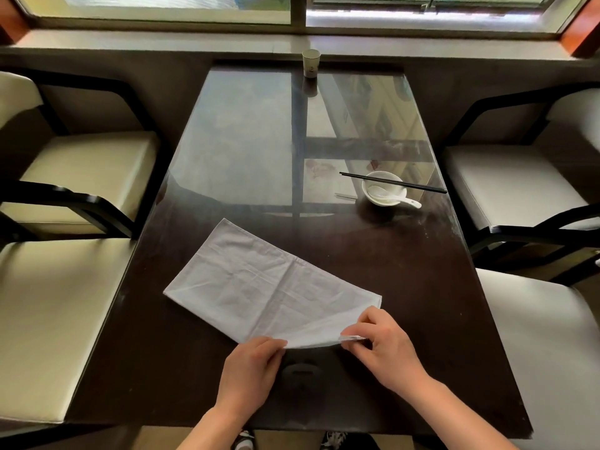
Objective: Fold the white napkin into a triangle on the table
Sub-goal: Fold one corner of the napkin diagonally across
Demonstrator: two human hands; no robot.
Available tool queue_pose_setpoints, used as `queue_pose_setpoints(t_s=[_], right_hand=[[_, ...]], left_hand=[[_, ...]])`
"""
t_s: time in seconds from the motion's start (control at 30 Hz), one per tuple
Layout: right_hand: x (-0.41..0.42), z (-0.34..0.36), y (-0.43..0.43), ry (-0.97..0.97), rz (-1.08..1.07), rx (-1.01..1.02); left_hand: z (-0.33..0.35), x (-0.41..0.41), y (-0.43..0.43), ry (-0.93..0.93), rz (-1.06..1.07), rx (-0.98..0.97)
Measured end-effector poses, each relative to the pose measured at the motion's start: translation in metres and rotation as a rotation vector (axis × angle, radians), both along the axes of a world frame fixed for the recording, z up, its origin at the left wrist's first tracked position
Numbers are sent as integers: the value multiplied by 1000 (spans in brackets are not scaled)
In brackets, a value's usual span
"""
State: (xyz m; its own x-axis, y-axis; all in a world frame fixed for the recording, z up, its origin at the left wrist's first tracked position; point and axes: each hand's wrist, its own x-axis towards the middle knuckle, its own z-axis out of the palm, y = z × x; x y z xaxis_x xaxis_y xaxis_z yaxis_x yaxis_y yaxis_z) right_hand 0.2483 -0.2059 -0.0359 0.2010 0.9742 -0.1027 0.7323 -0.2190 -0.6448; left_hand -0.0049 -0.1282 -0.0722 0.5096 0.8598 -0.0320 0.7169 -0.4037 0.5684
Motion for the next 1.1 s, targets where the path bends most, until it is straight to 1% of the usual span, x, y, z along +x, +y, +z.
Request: queue_pose_setpoints(t_s=[0.13, 0.17, 0.23, 0.3, 0.43, 0.53, 0.6, 0.67, 0.73, 0.8, 0.9, 1.1], right_hand=[[-1, -5, 14, -58, -46, 36], [-1, -6, 19, -61, -51, 52], [1, -6, 28, -38, -47, 53], [9, -5, 33, -20, -16, 5], [33, -9, 42, -94, 80, -123], [42, -14, 51, -106, 38, -171], [44, -15, 58, -98, 30, -201], [44, -17, 65, -80, 29, -220], [43, -18, 71, -64, 19, -231], [42, -19, 77, -59, 9, -229], [42, -19, 86, -63, -16, -225], [42, -22, 98, -47, -75, -214]], left_hand=[[3, 14, 1, -13, -46, -15], [3, 17, 2, -24, -19, -50], [2, 20, 5, -70, 111, -168], [-1, 20, 10, -122, 210, -253], [-3, 17, 18, -185, 258, -330], [-2, 17, 26, -217, 289, -325], [-3, 15, 30, -247, 313, -359], [-4, 9, 32, -195, 261, -427], [-7, 0, 35, -70, 177, -385], [-7, -5, 38, -11, 186, -306], [-5, -7, 44, -44, 283, -271], [-4, 0, 56, -92, 362, -199]])
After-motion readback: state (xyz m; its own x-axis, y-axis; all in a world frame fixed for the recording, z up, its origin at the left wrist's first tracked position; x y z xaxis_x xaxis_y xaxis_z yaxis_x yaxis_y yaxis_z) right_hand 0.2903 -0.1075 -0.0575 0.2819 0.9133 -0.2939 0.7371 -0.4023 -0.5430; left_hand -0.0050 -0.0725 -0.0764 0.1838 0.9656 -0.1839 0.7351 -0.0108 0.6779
